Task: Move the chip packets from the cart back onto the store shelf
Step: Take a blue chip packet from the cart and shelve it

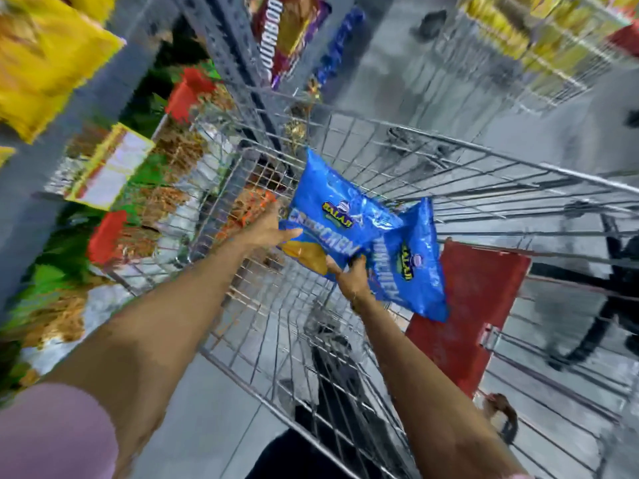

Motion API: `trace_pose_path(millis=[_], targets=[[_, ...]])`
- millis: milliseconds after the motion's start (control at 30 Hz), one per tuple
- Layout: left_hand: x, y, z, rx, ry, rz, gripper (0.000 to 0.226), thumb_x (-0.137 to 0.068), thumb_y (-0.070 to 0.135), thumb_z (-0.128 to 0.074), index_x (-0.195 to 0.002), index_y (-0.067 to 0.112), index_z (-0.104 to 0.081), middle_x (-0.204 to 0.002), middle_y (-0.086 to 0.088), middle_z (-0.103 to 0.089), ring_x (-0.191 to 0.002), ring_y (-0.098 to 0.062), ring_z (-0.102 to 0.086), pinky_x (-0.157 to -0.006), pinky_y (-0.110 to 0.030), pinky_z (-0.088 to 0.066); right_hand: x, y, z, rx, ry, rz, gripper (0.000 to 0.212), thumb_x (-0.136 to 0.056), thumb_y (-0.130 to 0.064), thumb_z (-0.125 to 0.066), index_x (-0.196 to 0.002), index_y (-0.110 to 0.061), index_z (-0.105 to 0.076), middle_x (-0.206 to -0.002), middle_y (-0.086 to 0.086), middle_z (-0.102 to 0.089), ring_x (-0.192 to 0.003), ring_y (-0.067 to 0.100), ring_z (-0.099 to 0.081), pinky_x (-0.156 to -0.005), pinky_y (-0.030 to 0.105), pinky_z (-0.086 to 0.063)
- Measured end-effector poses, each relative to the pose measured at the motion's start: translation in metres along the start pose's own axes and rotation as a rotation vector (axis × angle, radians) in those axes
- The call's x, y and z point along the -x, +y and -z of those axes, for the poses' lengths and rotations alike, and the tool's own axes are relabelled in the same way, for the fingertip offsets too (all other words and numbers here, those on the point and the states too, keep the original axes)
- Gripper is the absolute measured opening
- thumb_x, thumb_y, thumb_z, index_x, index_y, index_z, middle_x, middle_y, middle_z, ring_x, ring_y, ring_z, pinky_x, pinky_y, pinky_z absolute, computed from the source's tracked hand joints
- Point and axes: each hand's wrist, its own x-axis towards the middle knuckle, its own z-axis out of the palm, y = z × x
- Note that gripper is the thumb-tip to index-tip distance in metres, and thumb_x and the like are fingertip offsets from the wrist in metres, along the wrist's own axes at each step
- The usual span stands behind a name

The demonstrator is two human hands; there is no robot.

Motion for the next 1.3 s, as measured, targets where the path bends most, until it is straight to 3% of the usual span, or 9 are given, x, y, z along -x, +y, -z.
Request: trace_pose_path(millis=[233, 367, 533, 600, 700, 800, 900, 1100, 1300], targets=[[0.020, 0.053, 0.016, 0.126, -0.068, -0.106, 0.069, -0.069, 0.059, -0.069, -0.119, 0.014, -0.053, -0.119, -0.016, -0.066, -0.108, -0.033, -0.063, -0.094, -0.049, -0.052, 0.000, 0.011, -0.009, 0.026, 0.180, 0.043, 0.070, -0.085, -0.025, -0.066, -0.139, 0.000, -0.029, -0.140, 0.021, -0.045, -0.130, 0.033, -0.044, -0.103, 0.039, -0.037], [0.084, 0.089, 0.031, 0.245, 0.013, -0.178, 0.031, -0.080, 0.027, -0.071, -0.106, 0.013, -0.063, -0.108, -0.014, -0.071, -0.097, -0.030, -0.069, -0.085, -0.054, -0.056, 0.008, 0.011, -0.007, -0.030, 0.208, 0.093, 0.062, -0.081, -0.023, -0.071, -0.131, -0.002, -0.041, -0.122, 0.013, -0.057, -0.108, 0.017, -0.052, -0.085, 0.021, -0.040], [0.129, 0.085, 0.049, 0.337, 0.162, -0.178, 0.051, -0.069, 0.051, -0.069, -0.108, 0.018, -0.065, -0.107, -0.011, -0.073, -0.092, -0.028, -0.070, -0.079, -0.054, -0.057, 0.032, -0.008, -0.005, 0.011, 0.067, 0.189, 0.045, -0.084, -0.023, -0.067, -0.120, -0.007, -0.044, -0.112, 0.001, -0.054, -0.102, 0.015, -0.055, -0.086, 0.022, -0.047], [0.151, 0.086, 0.060, 0.339, 0.245, -0.191, 0.056, -0.065, 0.058, -0.067, -0.105, 0.019, -0.065, -0.103, -0.013, -0.073, -0.089, -0.030, -0.070, -0.076, -0.055, -0.057, 0.043, -0.021, -0.003, 0.033, 0.001, 0.237, 0.034, -0.086, -0.017, -0.065, -0.107, -0.009, -0.040, -0.098, -0.003, -0.052, -0.084, 0.005, -0.052, -0.075, 0.004, -0.045], [0.206, 0.111, 0.085, 0.337, 0.379, -0.225, 0.041, -0.079, 0.043, -0.069, -0.106, 0.013, -0.065, -0.101, -0.016, -0.073, -0.087, -0.032, -0.069, -0.074, -0.049, -0.057, 0.066, -0.051, -0.003, 0.060, -0.048, 0.352, 0.033, -0.085, -0.022, -0.066, -0.095, -0.014, -0.035, -0.080, -0.010, -0.037, -0.073, 0.007, -0.039, -0.066, 0.008, -0.040], [0.254, 0.122, 0.106, 0.346, 0.482, -0.268, 0.021, -0.082, 0.035, -0.069, -0.099, 0.022, -0.066, -0.097, -0.011, -0.072, -0.084, -0.027, -0.067, -0.064, -0.035, -0.052, 0.099, -0.087, -0.004, 0.036, -0.091, 0.482, 0.034, -0.081, -0.024, -0.067, -0.095, -0.016, -0.038, -0.079, -0.010, -0.041, -0.069, 0.000, -0.045, -0.068, 0.014, -0.039], [0.309, 0.123, 0.132, 0.406, 0.604, -0.380, 0.026, -0.065, 0.059, -0.068, -0.082, 0.039, -0.065, -0.091, -0.009, -0.074, -0.082, -0.029, -0.069, -0.070, -0.049, -0.056, 0.147, -0.125, -0.007, -0.037, -0.139, 0.634, 0.039, -0.080, -0.020, -0.063, -0.111, -0.011, -0.041, -0.097, -0.007, -0.055, -0.074, -0.019, -0.056, -0.069, 0.000, -0.044], [0.444, 0.140, 0.174, 0.454, 0.898, -0.561, 0.039, -0.064, 0.062, -0.065, -0.088, 0.033, -0.064, -0.092, 0.000, -0.075, -0.086, -0.021, -0.070, -0.075, -0.046, -0.056, 0.257, -0.208, -0.014, -0.194, -0.161, 0.918, 0.046, -0.083, -0.038, -0.060, -0.118, -0.008, -0.055, -0.114, 0.007, -0.064, -0.093, -0.007, -0.061, -0.089, 0.020, -0.049], [0.572, 0.147, 0.204, 0.616, 0.917, -0.870, 0.045, -0.081, 0.040, -0.067, -0.119, 0.022, -0.050, -0.116, 0.007, -0.067, -0.101, -0.004, -0.066, -0.084, -0.025, -0.055, 0.376, -0.285, -0.037, -0.301, -0.248, 1.201, 0.014, -0.092, -0.025, -0.056, -0.078, -0.024, -0.056, -0.073, -0.005, -0.057, -0.059, -0.007, -0.051, -0.062, 0.015, -0.046]])
